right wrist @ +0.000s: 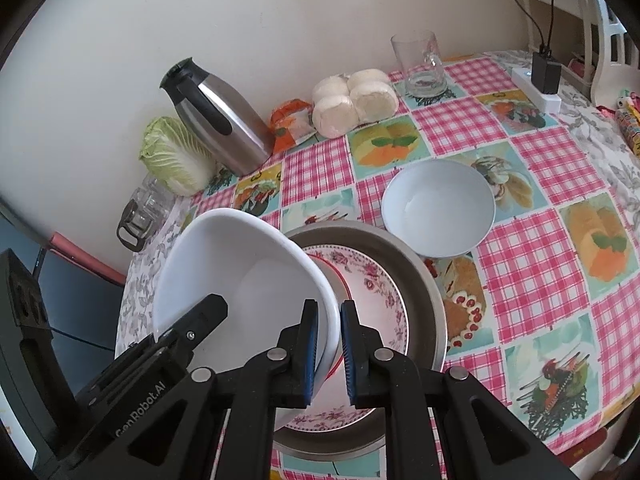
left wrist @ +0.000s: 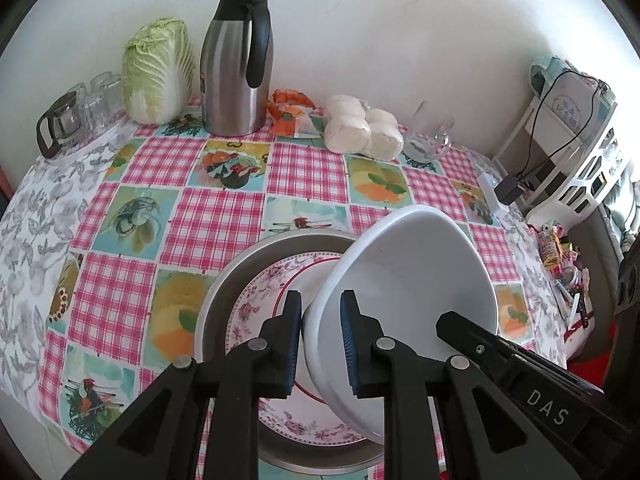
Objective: Organize plates and bowls
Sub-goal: 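Lower the white square bowl into the red-rimmed bowl in the basin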
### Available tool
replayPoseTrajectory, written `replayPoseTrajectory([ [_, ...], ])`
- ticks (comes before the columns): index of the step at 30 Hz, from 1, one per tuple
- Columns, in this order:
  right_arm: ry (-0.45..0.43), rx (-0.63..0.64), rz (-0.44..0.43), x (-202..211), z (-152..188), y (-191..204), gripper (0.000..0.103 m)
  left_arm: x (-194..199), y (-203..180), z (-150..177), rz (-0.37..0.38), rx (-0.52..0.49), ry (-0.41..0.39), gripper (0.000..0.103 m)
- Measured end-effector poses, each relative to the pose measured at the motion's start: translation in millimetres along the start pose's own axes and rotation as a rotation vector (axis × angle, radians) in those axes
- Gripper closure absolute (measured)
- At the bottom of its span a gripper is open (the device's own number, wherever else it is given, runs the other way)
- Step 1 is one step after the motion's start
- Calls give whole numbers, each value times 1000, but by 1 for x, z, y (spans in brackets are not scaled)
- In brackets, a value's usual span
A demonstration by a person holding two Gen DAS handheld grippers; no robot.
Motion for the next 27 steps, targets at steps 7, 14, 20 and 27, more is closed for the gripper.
replayPoseTrajectory([
  [7, 32, -8, 2, -11, 1, -3, 89, -8, 3, 2, -2, 10, 25, 84],
  [14, 55, -13, 25, -20, 3, -6, 88, -12, 2, 3, -15, 7, 37, 84],
  [20, 63, -13, 29, -25, 3, -6, 88, -15, 6, 4, -19, 20, 44, 84],
  [27, 62, -11, 30, -27, 3, -6, 86, -21, 9, 5, -25, 28, 60, 84],
])
Point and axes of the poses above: each gripper's, at about its wrist camera, not at the fingertips, and x roughly against the way its jaws point, y to its left, z to its underside, the point moved 6 cm from there along -x, roughly the way its jaws point, and after that the axes turned 4 degrees about y, right-handed, at the moved point
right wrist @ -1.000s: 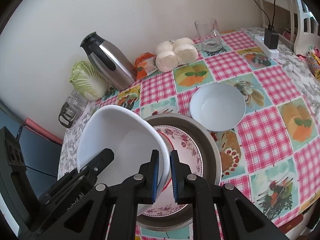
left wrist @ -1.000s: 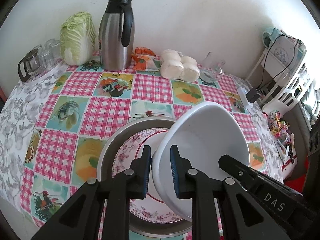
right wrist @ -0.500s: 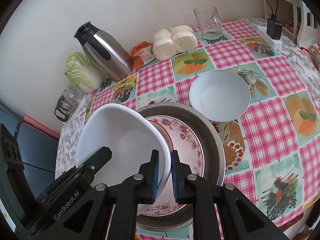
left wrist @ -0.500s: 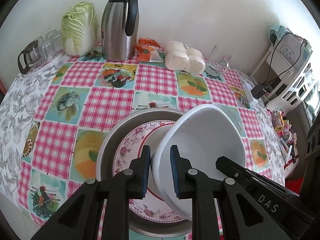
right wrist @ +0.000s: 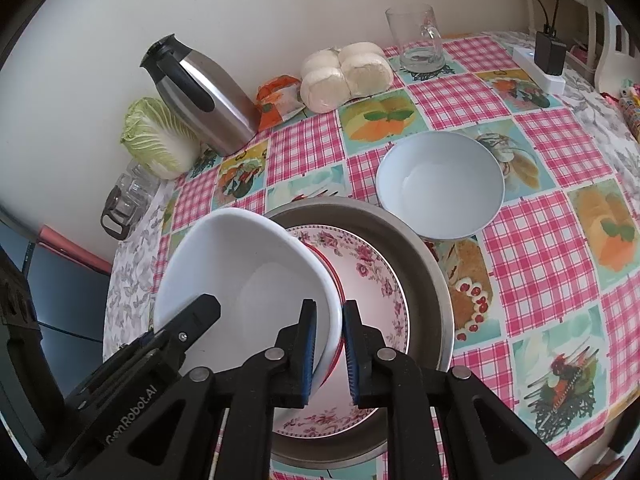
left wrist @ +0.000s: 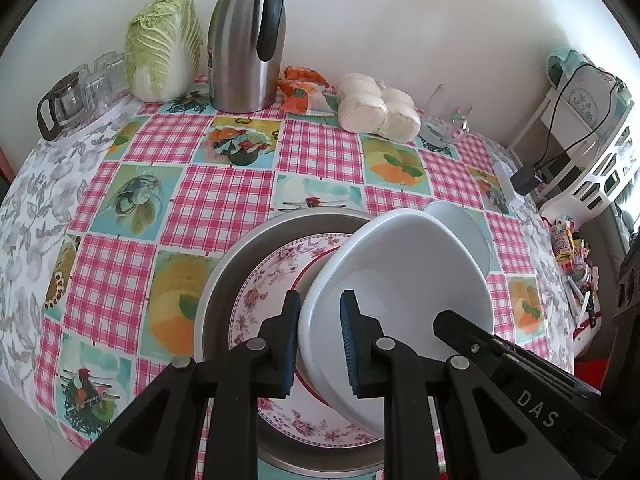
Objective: Organize plates and bowls
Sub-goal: 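Lower the white square bowl into the red-rimmed bowl in the basin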
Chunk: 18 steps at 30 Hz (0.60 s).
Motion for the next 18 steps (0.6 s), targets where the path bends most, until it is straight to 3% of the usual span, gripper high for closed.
replayPoseTrajectory([
  [18, -4, -13, -24, 1, -2, -1, 85, 7, 10, -3, 38, 46, -17, 84],
])
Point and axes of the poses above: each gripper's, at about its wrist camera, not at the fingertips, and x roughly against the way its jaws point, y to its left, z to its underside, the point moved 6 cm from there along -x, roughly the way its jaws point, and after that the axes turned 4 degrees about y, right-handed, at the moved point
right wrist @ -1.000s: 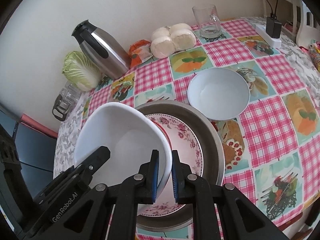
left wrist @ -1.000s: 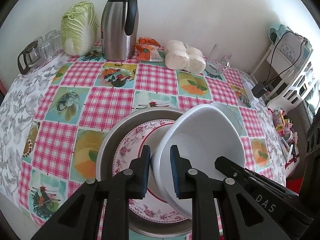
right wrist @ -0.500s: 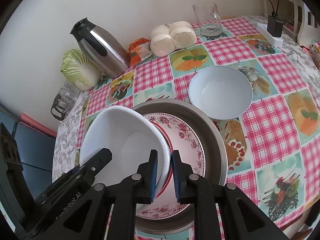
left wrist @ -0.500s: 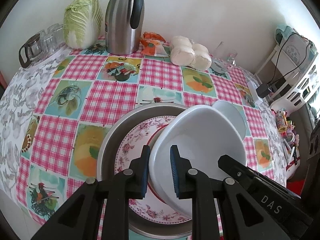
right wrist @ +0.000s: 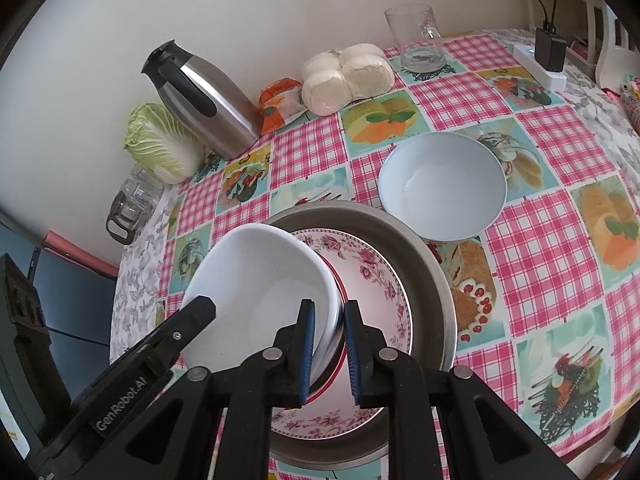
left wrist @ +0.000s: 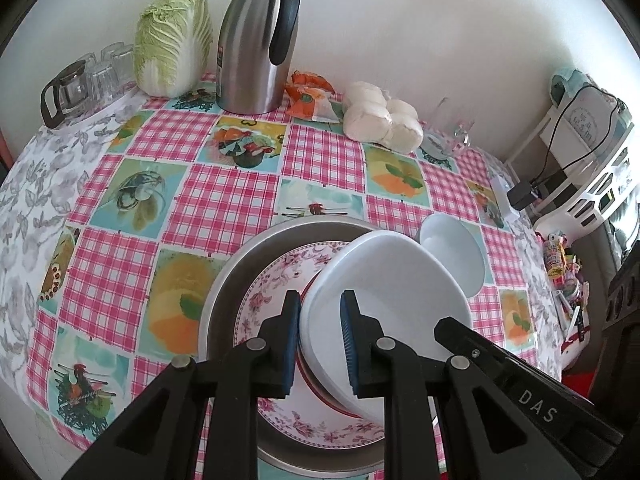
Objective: Organize plates and bowls
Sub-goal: 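Lower the white square bowl into the red-rimmed bowl in the basin, then open both tools and release the square bowl rim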
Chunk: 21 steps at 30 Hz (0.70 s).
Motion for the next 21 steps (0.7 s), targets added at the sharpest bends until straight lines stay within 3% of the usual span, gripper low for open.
replayPoseTrajectory([
  [11, -10, 1, -5, 6, 0, 1, 85, 5, 1, -2, 1, 4, -14, 80],
  [14, -23, 5, 0, 9, -1, 2, 85, 9, 3, -3, -8, 15, -25, 61],
  [18, -34, 8, 11, 13, -3, 1, 85, 14, 8, -5, -17, 35, -38, 53],
  [21, -42, 10, 34, 15, -3, -1, 74, 18, 16, -6, -44, 63, -51, 37],
])
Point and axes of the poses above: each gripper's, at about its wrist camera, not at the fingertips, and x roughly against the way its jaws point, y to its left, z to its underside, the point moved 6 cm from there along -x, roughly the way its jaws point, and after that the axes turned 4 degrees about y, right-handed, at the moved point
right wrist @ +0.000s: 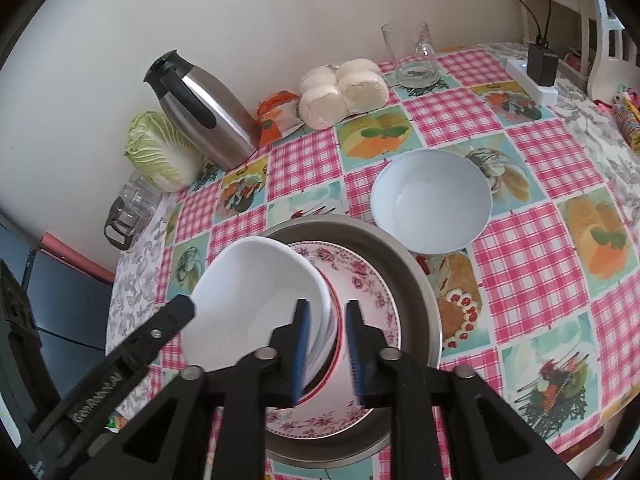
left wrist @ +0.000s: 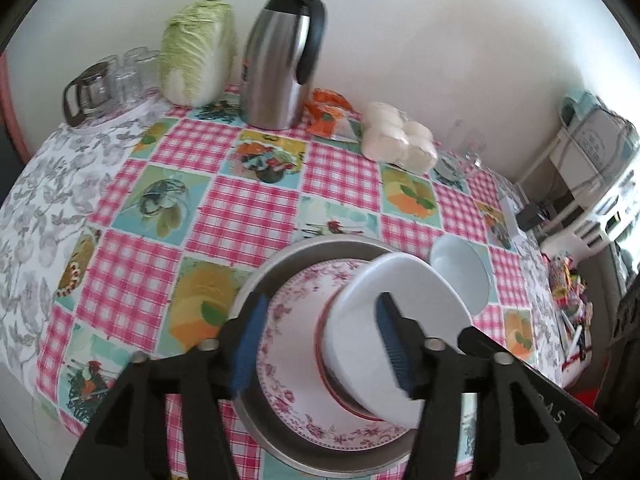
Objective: Organize plates and bowls
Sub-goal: 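Open both tools and release the square bowl rim, then move both open tools toward the pale round bowl beside the basin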
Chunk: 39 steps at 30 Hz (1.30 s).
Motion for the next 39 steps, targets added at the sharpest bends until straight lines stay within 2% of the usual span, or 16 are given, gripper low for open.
replayPoseTrajectory([
  [3, -5, 1, 20, 1, -1, -2, 59, 0, 9, -2, -46, 11, -7, 36],
  [5, -9, 0, 27, 1, -1, -4, 45, 0, 15, -2, -79, 21, -10, 33],
  [7, -21, 9, 44, 2, -2, -4, 40, 0, 22, -3, -94, 40, -13, 30],
  [9, -31, 18, 53, 3, -2, -3, 33, 0, 27, -3, -105, 58, -18, 19],
  [11, -36, 23, 58, 3, -2, -3, 29, 1, 35, -4, -141, 75, -33, 14],
  [17, -31, 39, 65, 0, -2, -3, 16, 4, 47, -6, -169, 98, -58, 13],
  [20, -36, 52, 64, 0, -2, -1, 13, 5, 52, -7, -168, 122, -65, 7],
  [21, -36, 55, 62, 0, -2, -1, 10, 4, 54, -6, -168, 134, -63, 2],
  [22, -35, 56, 62, -1, -1, -1, 3, 4, 55, -6, -166, 145, -63, 1],
  [23, -37, 58, 63, -1, -1, -1, 0, 5, 56, -6, -163, 156, -66, 1],
  [39, -44, 74, 67, 1, -2, -2, 0, 7, 55, -5, -165, 170, -82, 1],
])
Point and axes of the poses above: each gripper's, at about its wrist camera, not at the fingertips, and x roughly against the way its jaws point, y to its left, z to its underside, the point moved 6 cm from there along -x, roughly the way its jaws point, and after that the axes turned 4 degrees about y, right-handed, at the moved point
